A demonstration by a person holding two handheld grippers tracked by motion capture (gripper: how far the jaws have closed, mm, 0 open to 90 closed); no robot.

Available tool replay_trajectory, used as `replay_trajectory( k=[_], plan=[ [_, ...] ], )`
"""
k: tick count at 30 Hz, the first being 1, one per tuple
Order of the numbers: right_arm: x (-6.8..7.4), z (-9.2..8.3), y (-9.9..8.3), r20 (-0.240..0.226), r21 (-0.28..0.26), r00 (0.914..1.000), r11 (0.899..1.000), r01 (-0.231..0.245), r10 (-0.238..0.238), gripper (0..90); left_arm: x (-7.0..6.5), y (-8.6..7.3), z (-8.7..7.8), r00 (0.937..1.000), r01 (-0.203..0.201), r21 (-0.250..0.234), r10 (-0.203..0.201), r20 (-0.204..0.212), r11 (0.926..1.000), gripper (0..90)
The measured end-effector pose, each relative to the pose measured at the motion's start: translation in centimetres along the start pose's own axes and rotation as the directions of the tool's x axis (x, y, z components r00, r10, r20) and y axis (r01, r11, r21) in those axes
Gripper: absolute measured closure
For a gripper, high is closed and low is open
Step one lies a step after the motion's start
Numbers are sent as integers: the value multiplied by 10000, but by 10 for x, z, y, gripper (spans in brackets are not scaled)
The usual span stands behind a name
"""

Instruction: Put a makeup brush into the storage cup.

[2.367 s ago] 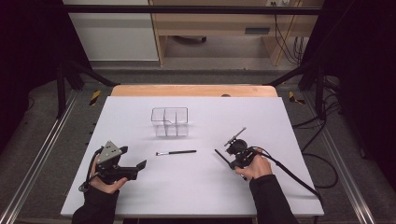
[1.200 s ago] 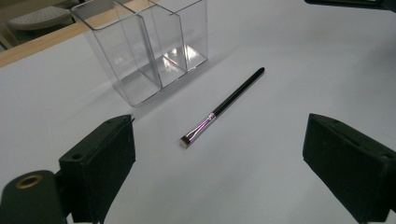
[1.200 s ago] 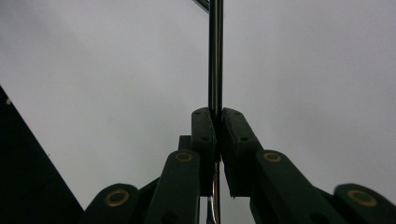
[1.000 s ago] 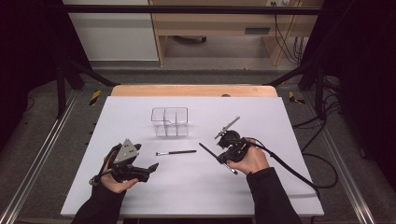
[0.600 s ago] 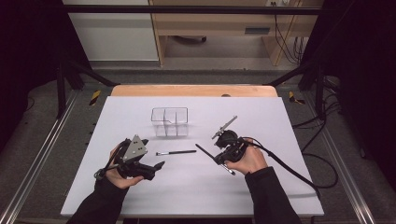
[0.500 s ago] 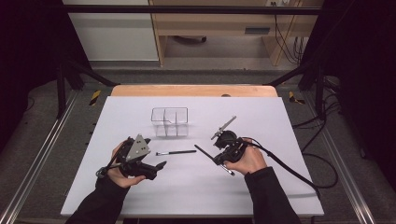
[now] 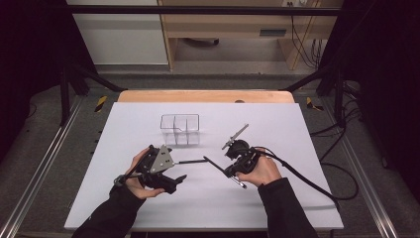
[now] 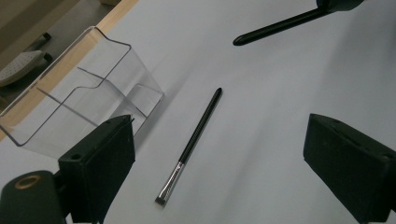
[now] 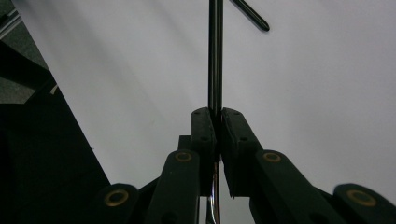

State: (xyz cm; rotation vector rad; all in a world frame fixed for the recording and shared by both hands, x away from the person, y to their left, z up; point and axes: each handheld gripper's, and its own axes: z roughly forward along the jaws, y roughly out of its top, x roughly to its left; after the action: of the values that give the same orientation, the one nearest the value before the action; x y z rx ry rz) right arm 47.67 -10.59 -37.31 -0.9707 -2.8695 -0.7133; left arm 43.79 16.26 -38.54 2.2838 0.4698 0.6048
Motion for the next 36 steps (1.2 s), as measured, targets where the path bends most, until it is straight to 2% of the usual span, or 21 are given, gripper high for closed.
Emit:
replay_trajectory(
  k=[7, 11, 16, 18, 25, 30, 33, 36],
  plan=[
    [3, 3, 4, -230, 52, 9997, 10000, 85, -84, 842, -3, 8, 4, 9987, -496, 100, 495, 138, 9987, 89],
    [3, 5, 4, -281, 71, 9995, 9999, 115, -113, 841, -5, 12, 8, 9963, -834, 237, 829, 207, 9962, 92],
    [4, 4, 4, -377, 72, 9992, 9999, 142, -139, 841, -8, 17, 9, 9923, -1197, 181, 1190, 344, 9926, 94],
    [5, 4, 4, -423, 79, 9990, 9998, 160, -157, 841, -9, 20, 10, 9891, -1425, 238, 1415, 394, 9895, 95],
    [7, 7, 4, -558, 142, 9982, 9996, 231, -222, 842, -13, 25, 14, 9816, -1829, 171, 1816, 598, 9830, 101],
    [8, 8, 4, -620, 137, 9978, 9996, 260, -251, 841, -15, 28, 17, 9733, -2225, 221, 2207, 629, 9747, 105],
    [8, 8, 3, -621, 128, 9976, 9994, 328, -320, 842, -16, 30, 17, 9713, -2277, 69, 2266, 720, 9737, 108],
    [9, 7, 3, -648, 130, 9974, 9994, 332, -323, 842, -16, 32, 19, 9664, -2474, 181, 2454, 772, 9687, 111]
  ],
)
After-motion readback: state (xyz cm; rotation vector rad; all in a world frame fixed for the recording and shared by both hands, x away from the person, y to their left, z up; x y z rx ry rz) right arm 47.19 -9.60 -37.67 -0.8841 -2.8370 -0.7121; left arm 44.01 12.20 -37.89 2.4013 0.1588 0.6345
